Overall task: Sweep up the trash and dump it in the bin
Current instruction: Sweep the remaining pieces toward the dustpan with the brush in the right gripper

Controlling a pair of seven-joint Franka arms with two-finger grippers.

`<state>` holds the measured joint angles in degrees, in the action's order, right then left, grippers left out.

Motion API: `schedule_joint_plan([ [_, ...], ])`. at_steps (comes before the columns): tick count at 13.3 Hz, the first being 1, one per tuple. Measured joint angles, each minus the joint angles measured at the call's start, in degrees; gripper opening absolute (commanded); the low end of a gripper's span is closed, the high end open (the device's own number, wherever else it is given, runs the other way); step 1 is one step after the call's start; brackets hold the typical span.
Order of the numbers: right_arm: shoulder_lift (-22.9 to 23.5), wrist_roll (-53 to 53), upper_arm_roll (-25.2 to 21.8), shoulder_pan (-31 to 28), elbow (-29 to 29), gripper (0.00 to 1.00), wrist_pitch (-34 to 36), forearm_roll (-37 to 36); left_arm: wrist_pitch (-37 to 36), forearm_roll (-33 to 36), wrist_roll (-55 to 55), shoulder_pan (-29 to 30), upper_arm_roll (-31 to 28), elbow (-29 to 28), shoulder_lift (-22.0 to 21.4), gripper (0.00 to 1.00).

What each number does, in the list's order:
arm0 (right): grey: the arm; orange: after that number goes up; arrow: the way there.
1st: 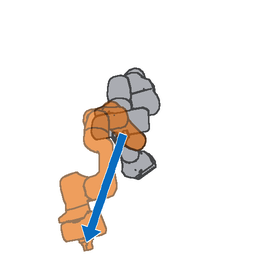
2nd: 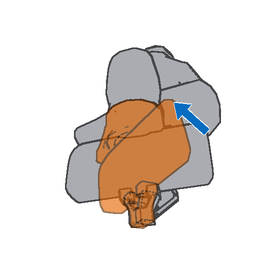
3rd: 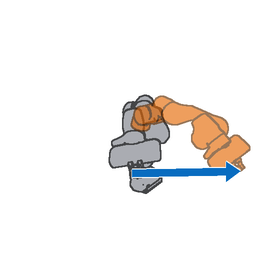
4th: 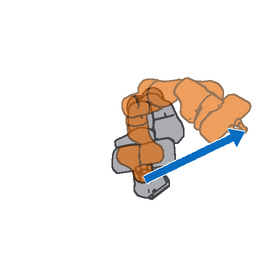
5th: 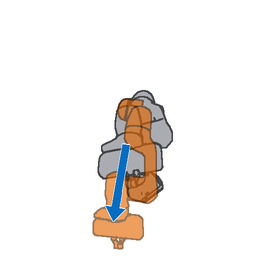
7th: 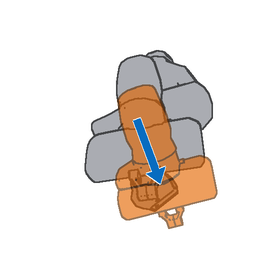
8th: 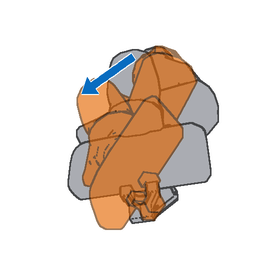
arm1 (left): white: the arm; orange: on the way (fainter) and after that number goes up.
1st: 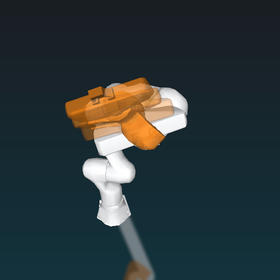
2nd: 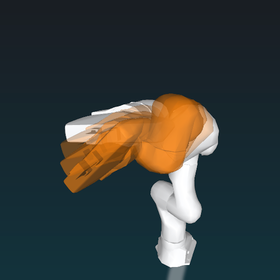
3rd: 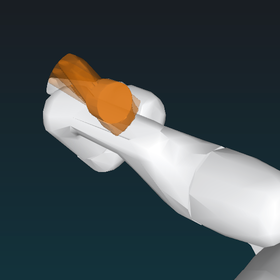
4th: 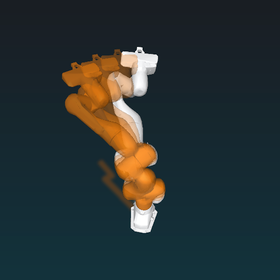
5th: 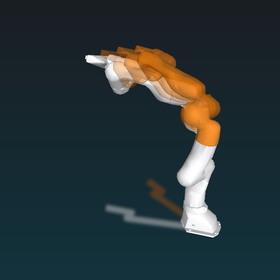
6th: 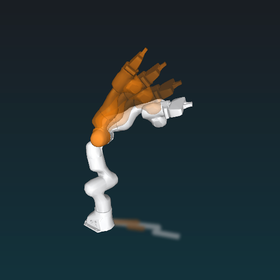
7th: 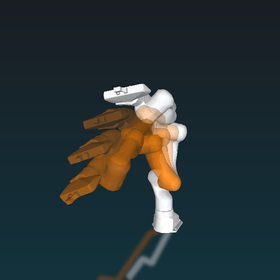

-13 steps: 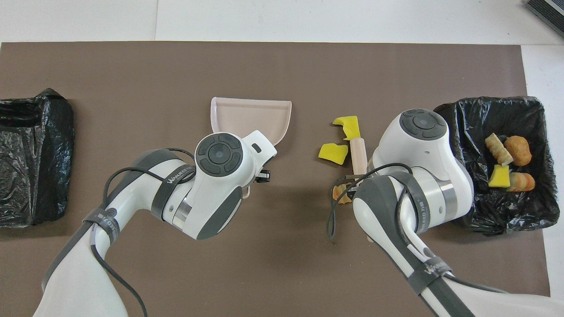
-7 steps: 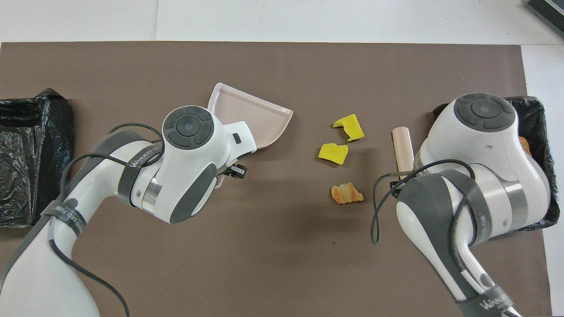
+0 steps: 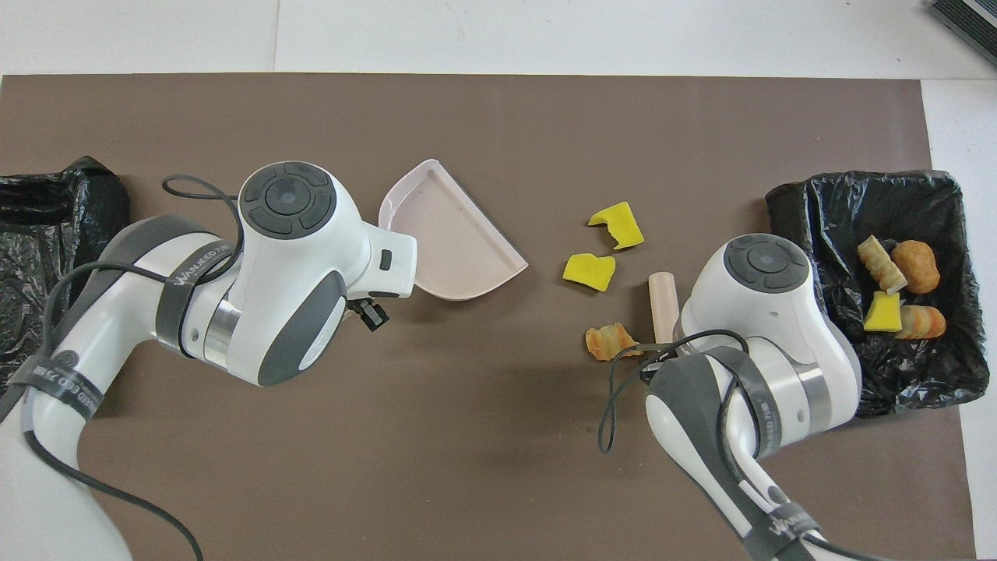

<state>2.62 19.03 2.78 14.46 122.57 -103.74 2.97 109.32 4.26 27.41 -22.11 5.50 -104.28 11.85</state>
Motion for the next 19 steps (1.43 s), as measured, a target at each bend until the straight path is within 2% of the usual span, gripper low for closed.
schedule_joint_plan([
  [7, 1.1, 1.74, 0.05, 1.94, 0.02, 0.0, -3.24, 16.0, 1.35, 3.16, 17.82, -2.02, 1.21, -10.2, -6.4, 0.0],
  [10, 1.12, 1.74, 0.07, 2.58, -0.08, 0.0, -3.74, 21.33, 3.97, 3.74, 19.3, -3.16, 1.23, -13.94, -8.5, 0.0],
  [13, 1.17, 1.61, 0.21, 6.0, -0.72, 0.0, -5.76, 26.35, 7.15, 3.76, 19.32, -4.71, 1.43, -15.7, -8.69, 0.0],
  [16, 1.18, 1.26, 0.34, 8.88, -2.07, 0.0, -6.63, 36.69, 8.09, 3.98, 19.32, -4.71, 1.38, -16.25, -8.71, 0.0],
  [19, 0.9, 1.5, -0.22, 8.98, -6.94, 0.0, -4.66, 37.72, 9.91, 3.97, 18.69, -4.82, 1.61, -16.52, -8.7, 0.0],
])
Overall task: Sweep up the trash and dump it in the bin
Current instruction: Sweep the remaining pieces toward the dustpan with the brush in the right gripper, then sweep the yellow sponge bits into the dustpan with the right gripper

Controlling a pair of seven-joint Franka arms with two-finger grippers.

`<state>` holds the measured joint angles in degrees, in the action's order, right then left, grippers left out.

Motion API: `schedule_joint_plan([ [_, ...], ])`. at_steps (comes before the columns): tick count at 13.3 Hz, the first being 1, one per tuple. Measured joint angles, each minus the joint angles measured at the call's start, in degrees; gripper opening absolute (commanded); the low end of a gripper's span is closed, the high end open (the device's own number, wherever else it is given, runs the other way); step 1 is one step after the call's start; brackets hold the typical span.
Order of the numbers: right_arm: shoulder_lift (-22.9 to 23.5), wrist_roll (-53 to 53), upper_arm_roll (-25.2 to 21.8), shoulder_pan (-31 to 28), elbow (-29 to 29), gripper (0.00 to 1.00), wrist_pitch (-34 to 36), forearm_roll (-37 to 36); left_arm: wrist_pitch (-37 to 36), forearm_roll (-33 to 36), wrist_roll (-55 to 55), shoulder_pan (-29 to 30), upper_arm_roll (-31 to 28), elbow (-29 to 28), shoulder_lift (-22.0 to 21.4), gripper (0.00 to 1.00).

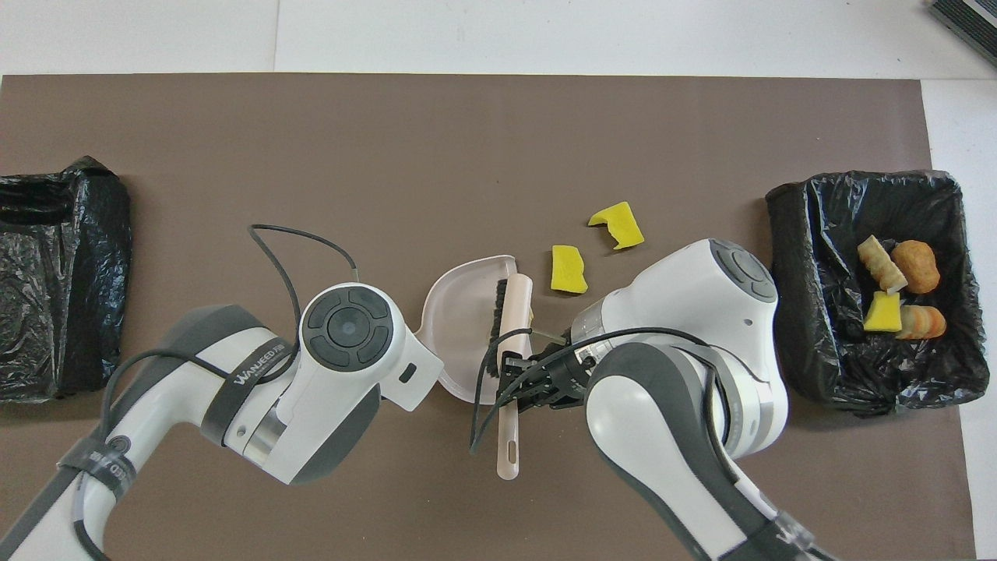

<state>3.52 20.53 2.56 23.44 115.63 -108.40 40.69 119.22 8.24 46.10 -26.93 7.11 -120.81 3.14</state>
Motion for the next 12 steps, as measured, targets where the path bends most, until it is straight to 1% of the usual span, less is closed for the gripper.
schedule_joint_plan([
  [1, -0.26, 0.24, -0.34, -0.45, -1.71, 0.0, 1.7, -2.56, 0.53, 0.0, -0.42, -0.04, 0.03, -0.14, 0.0, 0.0],
  [2, -0.53, 0.55, -0.44, -1.2, -3.32, 0.0, 3.18, -7.42, 0.74, -0.01, -1.13, -0.07, 0.04, -0.25, 0.0, 0.0],
  [4, -0.64, 0.11, -0.53, -2.6, -5.66, 0.0, 5.09, -22.6, 0.84, -0.01, -4.15, -0.08, 0.04, -0.34, 0.0, 0.0],
  [6, 0.4, -4.41, -0.57, -3.88, -6.25, 0.0, 6.18, -36.44, 0.63, -0.04, -7.55, -0.12, 0.04, -0.36, 0.0, 0.0],
  [8, 4.49, -9.41, -0.62, -5.09, -8.53, 0.0, 6.14, -48.14, -0.57, -0.05, -10.48, -0.13, 0.04, -0.37, 0.0, 0.0],
  [10, 10.55, -12.94, -0.65, -6.16, -12.71, 0.0, 5.94, -59.02, -1.7, -0.04, -11.45, -0.14, -0.06, -0.31, -0.02, 0.0],
  [11, 13.15, -14.52, -0.67, -7.16, -14.24, 0.0, 5.29, -62.68, -1.88, -0.04, -11.57, -0.13, -0.18, -0.28, -0.03, 0.0],
  [12, 15.19, -15.44, -0.68, -8.08, -15.25, 0.0, 3.65, -64.54, -1.89, -0.04, -11.59, -0.13, -0.24, -0.28, -0.04, 0.0],
])
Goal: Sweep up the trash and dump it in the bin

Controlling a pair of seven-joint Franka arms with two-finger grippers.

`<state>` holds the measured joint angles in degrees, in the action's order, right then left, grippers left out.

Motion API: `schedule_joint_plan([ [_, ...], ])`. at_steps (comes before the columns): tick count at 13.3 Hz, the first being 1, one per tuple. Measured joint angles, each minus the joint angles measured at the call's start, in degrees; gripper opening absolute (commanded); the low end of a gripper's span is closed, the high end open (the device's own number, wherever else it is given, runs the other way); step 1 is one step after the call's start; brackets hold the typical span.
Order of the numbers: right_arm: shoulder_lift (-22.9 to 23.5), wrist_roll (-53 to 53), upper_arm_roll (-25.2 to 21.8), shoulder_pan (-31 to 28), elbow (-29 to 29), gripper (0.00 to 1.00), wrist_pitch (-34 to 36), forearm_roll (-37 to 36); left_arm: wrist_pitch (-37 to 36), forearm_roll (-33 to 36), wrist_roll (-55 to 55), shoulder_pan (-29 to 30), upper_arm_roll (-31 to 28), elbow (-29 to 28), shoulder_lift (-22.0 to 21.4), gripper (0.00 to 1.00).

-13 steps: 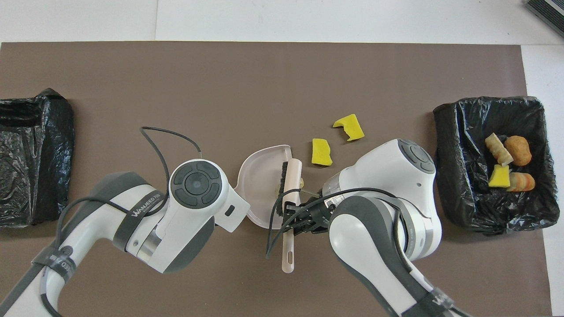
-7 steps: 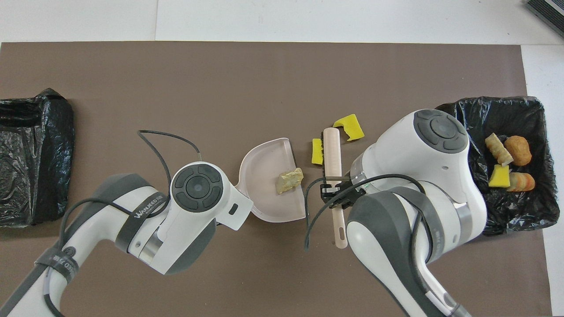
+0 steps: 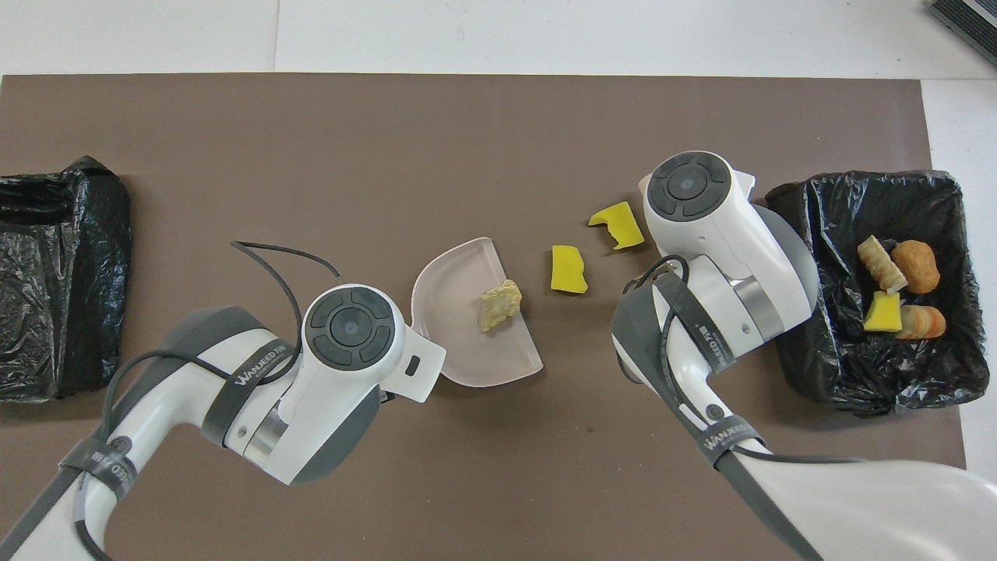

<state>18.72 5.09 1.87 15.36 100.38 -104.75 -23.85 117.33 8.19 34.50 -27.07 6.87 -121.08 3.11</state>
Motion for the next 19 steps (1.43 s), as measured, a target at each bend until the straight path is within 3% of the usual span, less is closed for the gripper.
schedule_joint_plan([
  [2, 2.27, -0.41, 0.05, -0.58, -0.69, 0.0, -0.82, 1.43, 0.0, 0.0, -0.14, 0.0, -0.04, 0.0, 0.0, 0.0],
  [6, 1.94, -0.43, 2.38, 0.87, -0.35, 0.0, 4.51, 16.38, 0.0, 0.0, -1.18, 0.0, -0.08, 0.0, 0.0, 0.0],
  [12, -1.19, -0.04, 5.04, 5.74, 3.43, 0.0, 4.99, 39.32, 0.59, 0.0, -3.4, -0.11, 0.1, -0.36, 0.82, 0.0],
  [16, -2.74, 3.64, 4.9, 6.95, 3.46, 0.0, 4.99, 41.43, 5.76, 0.0, -2.97, -0.14, -0.01, -0.68, 2.08, 0.0],
  [19, -6.18, 12.47, 4.36, 5.82, 3.29, 0.0, 5.6, 41.43, 7.51, -0.52, 1.85, 0.85, -0.31, -0.76, 2.47, 0.0],
])
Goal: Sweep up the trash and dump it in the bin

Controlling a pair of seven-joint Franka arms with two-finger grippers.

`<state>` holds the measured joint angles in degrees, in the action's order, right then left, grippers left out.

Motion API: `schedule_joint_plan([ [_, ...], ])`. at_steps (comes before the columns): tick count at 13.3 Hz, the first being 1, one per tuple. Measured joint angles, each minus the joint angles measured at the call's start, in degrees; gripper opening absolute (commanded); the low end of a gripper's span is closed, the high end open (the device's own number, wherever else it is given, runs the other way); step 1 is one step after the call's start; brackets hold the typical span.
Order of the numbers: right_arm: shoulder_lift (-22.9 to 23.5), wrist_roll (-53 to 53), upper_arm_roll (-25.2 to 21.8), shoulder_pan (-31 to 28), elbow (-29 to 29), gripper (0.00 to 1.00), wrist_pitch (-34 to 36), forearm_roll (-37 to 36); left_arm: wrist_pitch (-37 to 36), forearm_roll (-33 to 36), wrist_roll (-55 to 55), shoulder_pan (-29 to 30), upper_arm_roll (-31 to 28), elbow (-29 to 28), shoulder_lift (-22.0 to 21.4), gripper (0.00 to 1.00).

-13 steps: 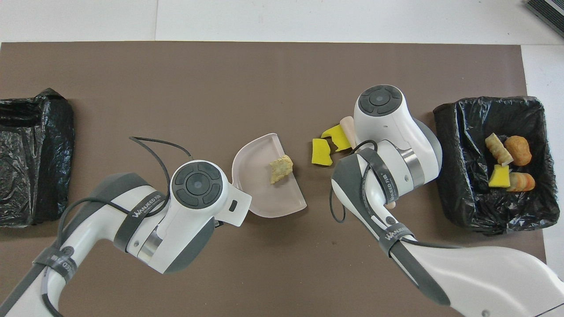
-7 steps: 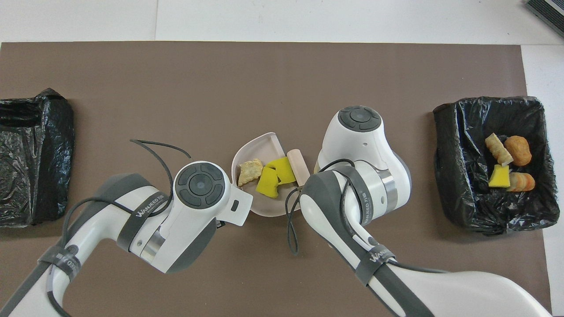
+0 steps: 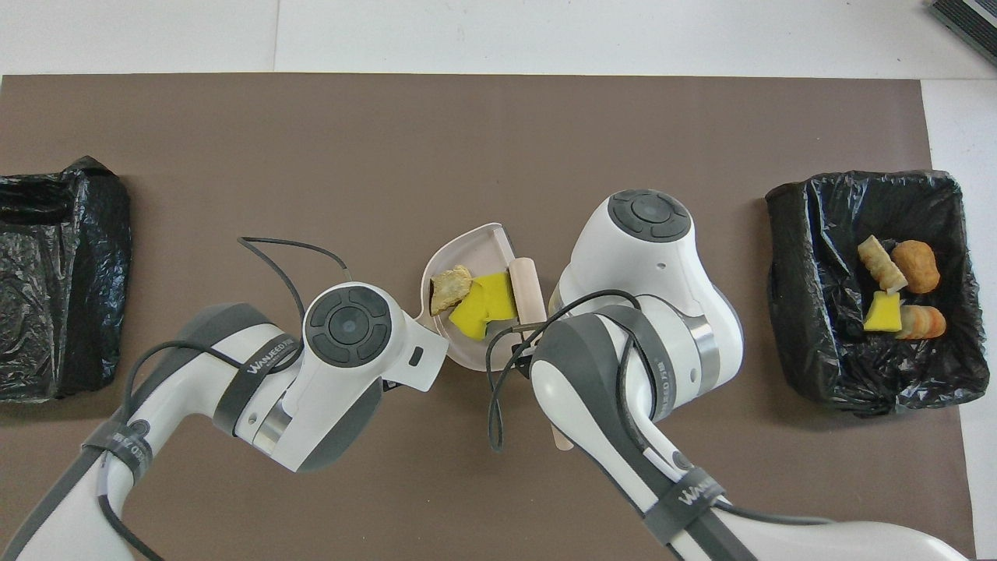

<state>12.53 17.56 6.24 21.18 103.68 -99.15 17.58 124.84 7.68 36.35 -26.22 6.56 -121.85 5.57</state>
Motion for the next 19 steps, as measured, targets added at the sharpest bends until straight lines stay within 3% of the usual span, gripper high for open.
schedule_joint_plan([
  [4, -6.42, 4.27, -0.26, -3.37, -0.1, 0.0, 6.18, -2.21, 0.4, -2.42, 6.79, 3.32, -0.3, 1.24, 0.85, 0.0],
  [8, -9.57, 4.63, -0.02, -3.85, 2.62, 0.0, 8.77, -3.51, -2.85, -5.6, 13.02, 6.9, -0.62, 5.5, 0.83, 0.0],
  [11, -12.87, 8.24, 0.14, -1.45, 9.02, 0.0, 6.51, -3.68, -8.58, -7.47, 19.91, 11.16, -0.75, 11.12, 0.73, 0.0],
  [14, -14.62, 15.06, 0.32, 4.16, 14.72, 0.0, -1.16, -3.55, -13.83, -8.08, 28.0, 16.51, -0.86, 16.42, 0.66, 0.0],
  [16, -14.2, 19.5, 0.75, 8.5, 16.32, 0.0, -5.01, -3.07, -15.97, -8.16, 34.22, 20.59, -0.95, 19.15, 0.69, 0.0],
  [19, -13.93, 19.84, 0.81, 9.65, 16.62, 0.0, -6.48, -1.28, -17.12, -8.23, 44.12, 27.7, -1.06, 21.86, 0.77, 0.0],
])
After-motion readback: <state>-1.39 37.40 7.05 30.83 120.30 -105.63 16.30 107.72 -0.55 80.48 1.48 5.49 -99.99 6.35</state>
